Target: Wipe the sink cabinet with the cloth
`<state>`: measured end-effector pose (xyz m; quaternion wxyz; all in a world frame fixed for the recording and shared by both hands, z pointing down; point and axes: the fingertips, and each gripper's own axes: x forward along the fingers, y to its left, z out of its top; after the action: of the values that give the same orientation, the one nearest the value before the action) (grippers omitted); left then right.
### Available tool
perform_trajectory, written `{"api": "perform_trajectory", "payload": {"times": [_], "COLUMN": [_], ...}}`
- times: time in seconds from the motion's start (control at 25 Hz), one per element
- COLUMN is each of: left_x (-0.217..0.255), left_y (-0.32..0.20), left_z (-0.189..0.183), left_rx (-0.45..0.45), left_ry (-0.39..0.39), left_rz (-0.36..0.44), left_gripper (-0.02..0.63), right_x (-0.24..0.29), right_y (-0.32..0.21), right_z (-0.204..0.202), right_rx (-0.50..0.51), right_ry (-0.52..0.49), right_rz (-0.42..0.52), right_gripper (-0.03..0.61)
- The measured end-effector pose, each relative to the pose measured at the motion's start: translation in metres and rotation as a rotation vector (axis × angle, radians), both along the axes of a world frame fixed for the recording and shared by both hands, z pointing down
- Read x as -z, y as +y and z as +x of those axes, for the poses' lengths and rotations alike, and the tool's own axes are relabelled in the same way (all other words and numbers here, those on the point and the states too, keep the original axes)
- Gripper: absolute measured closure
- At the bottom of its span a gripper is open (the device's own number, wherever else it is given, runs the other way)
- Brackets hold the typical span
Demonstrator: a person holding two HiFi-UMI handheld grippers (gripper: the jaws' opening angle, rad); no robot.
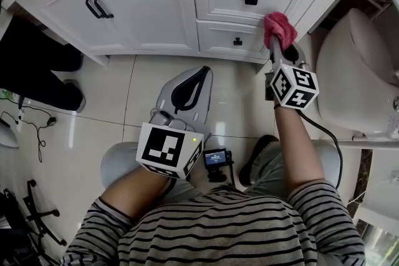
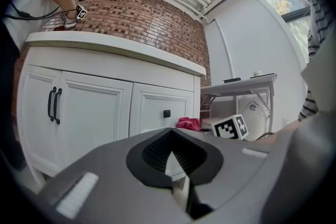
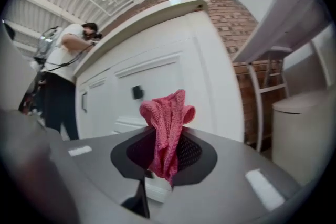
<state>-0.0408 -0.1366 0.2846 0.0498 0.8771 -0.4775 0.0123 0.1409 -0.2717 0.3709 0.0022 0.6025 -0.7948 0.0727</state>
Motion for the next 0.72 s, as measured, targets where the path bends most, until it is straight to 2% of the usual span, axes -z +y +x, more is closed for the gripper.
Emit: {"api": "perform_trajectory", "payload": {"times": [0.08, 0.16, 0.28, 0.36, 0.48, 0.72], "left_x": [0.0, -0.002, -0.006, -0.008, -0.011, -0.015], "left_y": [-0.001, -0.003, -0.007, -0.009, -0.013, -0.016], "left_z": [-0.003, -0.006, -0.01, -0.014, -0.015, -0.004], "left_rx": [0.004, 0.009, 0.016, 0.021, 0.022, -0.01], "left_ry": [-0.001, -0.012, -0.035, -0.04, -0.043, -0.039], "left_rz": [0.0, 0.004, 0.007, 0.002, -0.004, -0.017], "left_gripper": [0.612, 0.612, 0.612, 0.612, 0.612, 0.612], "right_x": [-0.011, -0.025, -0.049, -0.059, -0.064, -0.066], "right_y": [0.0, -0.003, -0.014, -0.022, -0.036, -0.039], "right_z": [-0.067, -0.118, -0.168, -0.186, -0.174, -0.099], "right_rx": [0.174, 0.29, 0.399, 0.442, 0.407, 0.294], "right_ry": [0.029, 0.019, 0.059, 0.095, 0.11, 0.092], "right_rz": [0.01, -0.001, -0.029, -0.041, -0.053, -0.056], "right_gripper": [0.506, 0.506, 0.506, 0.506, 0.506, 0.505]}}
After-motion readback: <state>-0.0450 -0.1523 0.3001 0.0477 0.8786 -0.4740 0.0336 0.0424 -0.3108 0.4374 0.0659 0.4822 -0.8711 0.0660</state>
